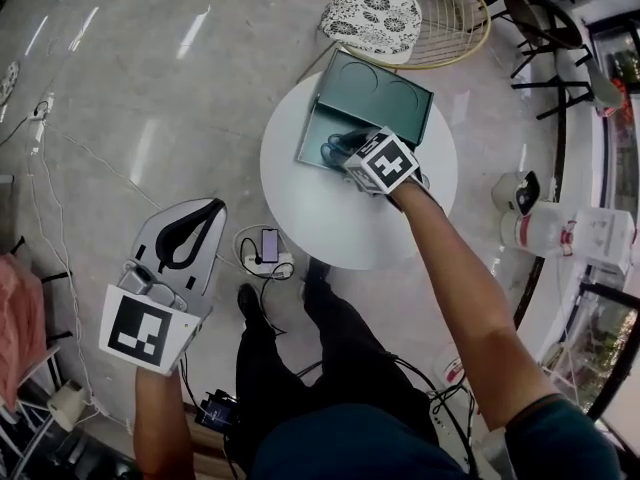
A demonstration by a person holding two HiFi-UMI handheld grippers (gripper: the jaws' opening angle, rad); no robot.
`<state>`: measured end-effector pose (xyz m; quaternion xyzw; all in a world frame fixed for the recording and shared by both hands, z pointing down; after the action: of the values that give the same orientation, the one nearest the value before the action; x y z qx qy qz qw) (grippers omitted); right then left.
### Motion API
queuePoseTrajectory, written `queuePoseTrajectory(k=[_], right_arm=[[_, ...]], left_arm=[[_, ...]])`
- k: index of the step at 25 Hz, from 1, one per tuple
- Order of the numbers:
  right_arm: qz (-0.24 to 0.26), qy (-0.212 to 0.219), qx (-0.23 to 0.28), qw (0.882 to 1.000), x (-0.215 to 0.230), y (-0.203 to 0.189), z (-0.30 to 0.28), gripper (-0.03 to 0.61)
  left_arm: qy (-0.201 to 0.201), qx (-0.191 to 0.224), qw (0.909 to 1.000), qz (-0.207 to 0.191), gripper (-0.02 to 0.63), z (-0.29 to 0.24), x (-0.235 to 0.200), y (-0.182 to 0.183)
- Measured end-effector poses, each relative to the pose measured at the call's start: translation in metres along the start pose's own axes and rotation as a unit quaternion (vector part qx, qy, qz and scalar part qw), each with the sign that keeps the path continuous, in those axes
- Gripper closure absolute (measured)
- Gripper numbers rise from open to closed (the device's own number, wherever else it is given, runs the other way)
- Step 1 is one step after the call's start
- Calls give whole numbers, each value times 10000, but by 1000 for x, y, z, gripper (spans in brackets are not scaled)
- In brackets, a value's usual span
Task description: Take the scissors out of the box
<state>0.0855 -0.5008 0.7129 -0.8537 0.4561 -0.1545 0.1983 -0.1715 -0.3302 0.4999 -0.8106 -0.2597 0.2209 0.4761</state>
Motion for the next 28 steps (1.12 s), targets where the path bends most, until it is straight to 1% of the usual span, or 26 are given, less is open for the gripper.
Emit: queuePoseTrajectory(k=[6,10,13,18,22,23,25,28], right_arm=[[268,-98,-353,9990,0,-4,-21,453],[455,-134,-501,9976,1,-5,-34,453],[402,-88,-590,9974,0,-9,-40,454],[464,-241,-666,9964,3,-8,-40,471],[375,-252,-805,9957,-3,-8,-35,480],[373,-293,-776,9959,-3,-8,-30,480],[386,-409,-556,9969,-4,-3,-19,482],[361,-508,-309,9976,-12,5,-11,482]], left_arm=[[30,-18,9999,118,595,-4,-3,-14],[34,-23,9998,181,595,-6,-6,-22],[33,-35,9998,190,595,-7,-7,-24],[47,-45,9998,202,595,-8,-11,-25],[54,-140,9998,88,595,-2,-8,-19],[41,-169,9998,32,595,-2,-6,-16],[16,-220,9997,-62,595,2,-5,-13],[40,-258,9996,-119,595,13,-6,-12]])
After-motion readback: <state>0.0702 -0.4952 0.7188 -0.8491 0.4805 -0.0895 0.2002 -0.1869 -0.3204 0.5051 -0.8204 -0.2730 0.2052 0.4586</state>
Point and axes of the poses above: the fingertips, and each gripper's own axes: z backward along the fingers, x to its right, y out of its top, the point moved 10 cm from there along z, backward along the fingers, and after that the axes turned 4 degrees about -y, right-handed, at the moved point
